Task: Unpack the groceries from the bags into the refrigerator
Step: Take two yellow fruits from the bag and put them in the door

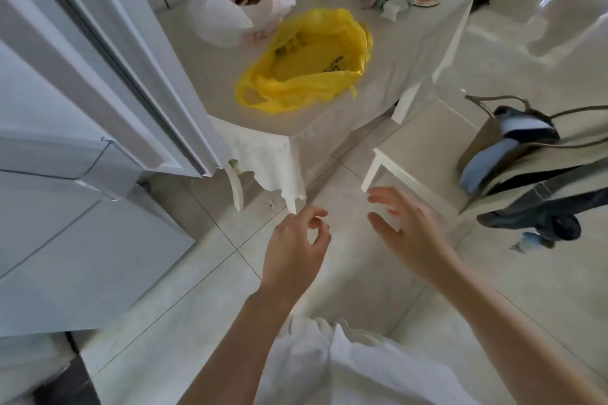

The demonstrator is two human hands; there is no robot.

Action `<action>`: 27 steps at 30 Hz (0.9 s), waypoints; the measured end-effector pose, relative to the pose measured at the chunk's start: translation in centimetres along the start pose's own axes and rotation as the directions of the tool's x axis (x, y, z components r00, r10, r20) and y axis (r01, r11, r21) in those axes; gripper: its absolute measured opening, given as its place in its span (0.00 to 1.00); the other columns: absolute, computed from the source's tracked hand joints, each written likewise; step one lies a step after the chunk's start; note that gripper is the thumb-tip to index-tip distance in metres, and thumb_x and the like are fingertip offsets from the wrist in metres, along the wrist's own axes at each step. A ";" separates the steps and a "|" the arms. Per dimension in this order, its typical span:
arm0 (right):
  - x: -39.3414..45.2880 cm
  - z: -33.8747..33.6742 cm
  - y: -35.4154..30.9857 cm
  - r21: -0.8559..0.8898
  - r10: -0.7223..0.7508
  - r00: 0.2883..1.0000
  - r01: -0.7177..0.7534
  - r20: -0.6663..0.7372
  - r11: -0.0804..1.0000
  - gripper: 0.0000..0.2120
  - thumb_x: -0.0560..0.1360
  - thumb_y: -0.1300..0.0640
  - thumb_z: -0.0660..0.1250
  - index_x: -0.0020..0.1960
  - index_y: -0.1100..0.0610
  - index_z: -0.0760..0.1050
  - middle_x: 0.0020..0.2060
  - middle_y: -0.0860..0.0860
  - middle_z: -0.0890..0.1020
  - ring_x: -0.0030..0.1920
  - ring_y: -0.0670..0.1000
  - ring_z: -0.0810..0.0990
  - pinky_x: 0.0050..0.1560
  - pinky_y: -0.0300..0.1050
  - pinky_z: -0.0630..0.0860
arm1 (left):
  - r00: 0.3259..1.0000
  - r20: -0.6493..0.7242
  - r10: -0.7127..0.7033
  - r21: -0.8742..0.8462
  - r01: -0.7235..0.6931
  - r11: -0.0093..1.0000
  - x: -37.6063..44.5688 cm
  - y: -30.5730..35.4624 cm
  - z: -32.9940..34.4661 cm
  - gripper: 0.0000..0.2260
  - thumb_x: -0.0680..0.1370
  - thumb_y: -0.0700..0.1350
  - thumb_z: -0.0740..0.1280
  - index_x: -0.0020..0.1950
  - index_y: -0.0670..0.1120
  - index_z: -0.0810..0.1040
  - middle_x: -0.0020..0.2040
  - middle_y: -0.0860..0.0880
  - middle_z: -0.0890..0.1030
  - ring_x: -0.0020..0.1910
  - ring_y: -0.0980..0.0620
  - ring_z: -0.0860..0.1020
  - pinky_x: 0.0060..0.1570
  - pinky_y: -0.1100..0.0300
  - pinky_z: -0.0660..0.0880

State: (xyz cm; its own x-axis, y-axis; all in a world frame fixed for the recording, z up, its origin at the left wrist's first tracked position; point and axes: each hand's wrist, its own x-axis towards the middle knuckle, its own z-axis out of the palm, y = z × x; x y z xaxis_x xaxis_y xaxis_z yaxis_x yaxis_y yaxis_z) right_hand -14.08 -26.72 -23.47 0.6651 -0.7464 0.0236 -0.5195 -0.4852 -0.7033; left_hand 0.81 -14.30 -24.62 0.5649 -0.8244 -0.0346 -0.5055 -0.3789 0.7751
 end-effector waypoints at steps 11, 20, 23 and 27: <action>8.3 -3.3 7.5 0.078 0.162 0.981 -0.171 0.104 0.982 0.13 0.77 0.57 0.67 0.61 0.54 0.74 0.51 0.43 0.79 0.56 0.47 0.79 0.59 0.46 0.75 | 0.982 0.101 -0.158 0.023 0.156 0.987 9.3 1.3 5.6 0.06 0.78 0.47 0.65 0.54 0.53 0.79 0.43 0.59 0.83 0.49 0.60 0.79 0.52 0.57 0.76; 24.5 -4.8 9.0 0.079 0.102 0.983 -0.115 0.155 0.990 0.12 0.77 0.57 0.65 0.61 0.55 0.75 0.53 0.48 0.81 0.57 0.50 0.79 0.59 0.53 0.75 | 0.983 -0.022 -0.185 -0.032 0.184 0.982 25.1 1.5 5.3 0.05 0.78 0.44 0.66 0.52 0.50 0.80 0.42 0.56 0.83 0.45 0.60 0.80 0.50 0.59 0.78; 30.1 -5.2 8.7 0.010 0.050 0.975 -0.053 0.216 0.999 0.15 0.78 0.55 0.64 0.64 0.54 0.72 0.56 0.49 0.81 0.58 0.50 0.78 0.60 0.52 0.74 | 0.981 -0.065 -0.182 -0.023 0.181 0.983 30.7 1.5 4.5 0.05 0.77 0.44 0.67 0.52 0.49 0.80 0.43 0.54 0.83 0.45 0.57 0.81 0.50 0.54 0.79; 36.4 -5.4 8.4 -0.023 0.018 0.956 -0.012 0.294 1.000 0.16 0.79 0.53 0.64 0.65 0.54 0.71 0.58 0.49 0.79 0.56 0.51 0.78 0.60 0.50 0.74 | 0.978 -0.131 -0.162 -0.013 0.162 0.987 36.6 1.5 3.3 0.05 0.78 0.43 0.67 0.53 0.48 0.80 0.43 0.51 0.84 0.44 0.55 0.80 0.48 0.53 0.79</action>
State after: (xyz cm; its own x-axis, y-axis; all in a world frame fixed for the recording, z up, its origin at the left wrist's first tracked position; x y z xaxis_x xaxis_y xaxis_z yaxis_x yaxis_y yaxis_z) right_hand 2.88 -60.47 -24.70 0.7839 -0.5882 -0.1987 -0.5393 -0.4866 -0.6873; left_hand 18.61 -46.45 -26.80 0.7199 -0.6898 -0.0768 -0.3992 -0.5020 0.7673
